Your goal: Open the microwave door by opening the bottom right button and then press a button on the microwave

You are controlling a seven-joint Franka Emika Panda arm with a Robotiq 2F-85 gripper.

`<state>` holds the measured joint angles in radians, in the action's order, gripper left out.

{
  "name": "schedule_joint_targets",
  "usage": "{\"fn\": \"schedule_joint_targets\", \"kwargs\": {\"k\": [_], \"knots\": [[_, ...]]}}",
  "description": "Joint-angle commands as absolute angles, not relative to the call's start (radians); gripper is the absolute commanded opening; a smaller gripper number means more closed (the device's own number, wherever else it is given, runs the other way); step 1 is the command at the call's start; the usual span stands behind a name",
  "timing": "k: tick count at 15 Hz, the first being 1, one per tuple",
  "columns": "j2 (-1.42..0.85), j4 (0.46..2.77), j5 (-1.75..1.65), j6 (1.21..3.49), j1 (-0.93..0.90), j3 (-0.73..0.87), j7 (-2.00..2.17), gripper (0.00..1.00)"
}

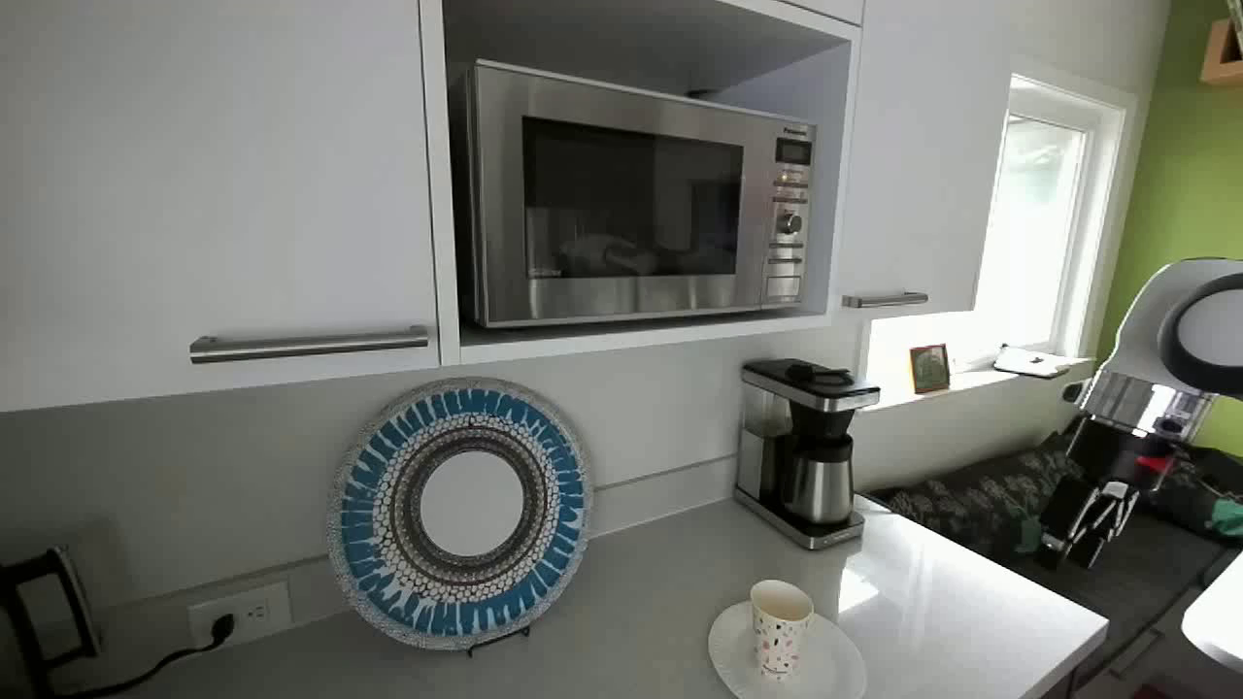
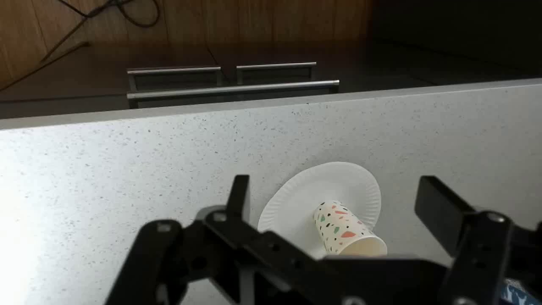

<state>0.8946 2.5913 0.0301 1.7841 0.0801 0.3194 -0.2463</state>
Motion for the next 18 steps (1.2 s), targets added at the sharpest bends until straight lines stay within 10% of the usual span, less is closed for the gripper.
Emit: {"fn": "schedule_joint_targets", "kwargs": {"k": [1, 18], "knots": [[0.889, 2.589, 0.042, 1.782, 0.098, 0.306, -0.258, 1.00], [0.865, 2.455, -0.069, 1.949, 0.013, 0.085, -0.275, 1.00]]}}
